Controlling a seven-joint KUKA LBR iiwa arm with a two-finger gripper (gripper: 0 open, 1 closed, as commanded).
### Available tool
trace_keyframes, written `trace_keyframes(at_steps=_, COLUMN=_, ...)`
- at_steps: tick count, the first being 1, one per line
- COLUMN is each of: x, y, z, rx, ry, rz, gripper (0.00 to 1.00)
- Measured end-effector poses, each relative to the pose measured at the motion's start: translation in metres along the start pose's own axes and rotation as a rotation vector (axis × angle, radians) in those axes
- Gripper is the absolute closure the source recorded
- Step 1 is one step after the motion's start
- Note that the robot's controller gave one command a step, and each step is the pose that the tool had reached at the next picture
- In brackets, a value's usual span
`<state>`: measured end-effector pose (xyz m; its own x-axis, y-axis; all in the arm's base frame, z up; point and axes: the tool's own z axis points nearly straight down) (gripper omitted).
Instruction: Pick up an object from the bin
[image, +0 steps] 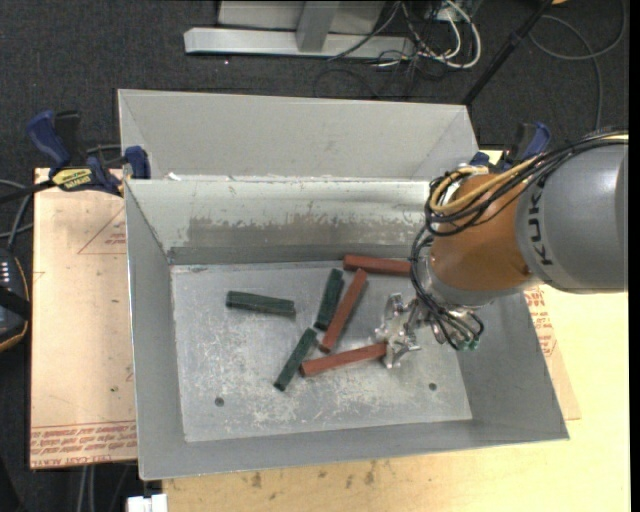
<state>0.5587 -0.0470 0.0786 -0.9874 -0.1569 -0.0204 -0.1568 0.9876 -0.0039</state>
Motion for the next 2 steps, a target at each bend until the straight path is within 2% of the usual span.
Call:
trace_keyframes(at_steps=1, x=0.000, y=0.000, z=0.000, rx=0.000, ry=0.000, rz=0.000, gripper=1.00)
trace_keyframes(at_steps=2, x=-0.047, y=0.013, z=-0.133, rx=-0.005, ry=0.012, rz=-0.216, gripper=1.00)
